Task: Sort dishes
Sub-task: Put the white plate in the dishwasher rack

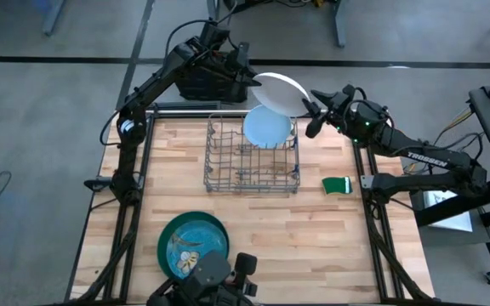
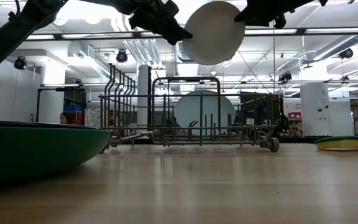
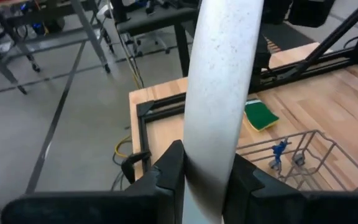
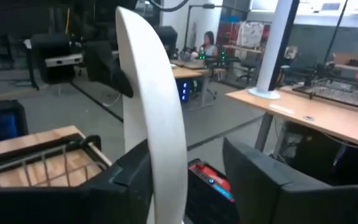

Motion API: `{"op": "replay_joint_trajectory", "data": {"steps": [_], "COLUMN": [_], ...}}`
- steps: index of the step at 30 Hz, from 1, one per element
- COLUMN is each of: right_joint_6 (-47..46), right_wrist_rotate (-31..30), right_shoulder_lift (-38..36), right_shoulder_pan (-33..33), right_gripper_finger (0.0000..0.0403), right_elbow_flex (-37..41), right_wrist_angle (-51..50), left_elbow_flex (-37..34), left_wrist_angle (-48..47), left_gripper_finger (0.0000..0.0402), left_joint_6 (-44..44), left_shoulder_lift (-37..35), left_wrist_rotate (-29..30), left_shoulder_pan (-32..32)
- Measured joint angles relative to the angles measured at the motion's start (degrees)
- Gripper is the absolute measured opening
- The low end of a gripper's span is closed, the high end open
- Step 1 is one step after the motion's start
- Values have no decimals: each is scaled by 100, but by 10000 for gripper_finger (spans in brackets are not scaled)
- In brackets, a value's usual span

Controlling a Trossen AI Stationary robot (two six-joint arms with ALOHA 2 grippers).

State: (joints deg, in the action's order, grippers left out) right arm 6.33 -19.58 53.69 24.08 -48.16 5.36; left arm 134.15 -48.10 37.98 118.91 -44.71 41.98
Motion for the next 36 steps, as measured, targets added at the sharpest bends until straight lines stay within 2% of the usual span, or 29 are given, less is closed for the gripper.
{"op": "replay_joint_trajectory", "data": {"steps": [4,8,15,22,29,36], "right_joint_6": [-22,-42,-46,-463,-990,-2067], "right_wrist_rotate": [609,1192,1214,1237,1160,69], "right_shoulder_lift": [-254,-490,-764,-540,-141,-157], "right_shoulder_pan": [4,4,-135,-454,-848,-1142], "right_gripper_finger": [214,236,246,230,217,210], "right_elbow_flex": [1,2,0,0,21,112], "right_wrist_angle": [-283,-474,-1089,-1686,-2105,-3257], "left_elbow_flex": [0,0,0,6,13,17], "left_wrist_angle": [-11,-108,-234,11,22,-1080], "left_gripper_finger": [55,55,45,15,1,0], "left_joint_6": [302,1048,1913,1672,1313,1393], "left_shoulder_lift": [0,-9,-9,-11,-11,-13], "left_wrist_rotate": [-83,-136,-608,-599,-575,-78], "left_shoulder_pan": [13,21,24,30,31,31]}}
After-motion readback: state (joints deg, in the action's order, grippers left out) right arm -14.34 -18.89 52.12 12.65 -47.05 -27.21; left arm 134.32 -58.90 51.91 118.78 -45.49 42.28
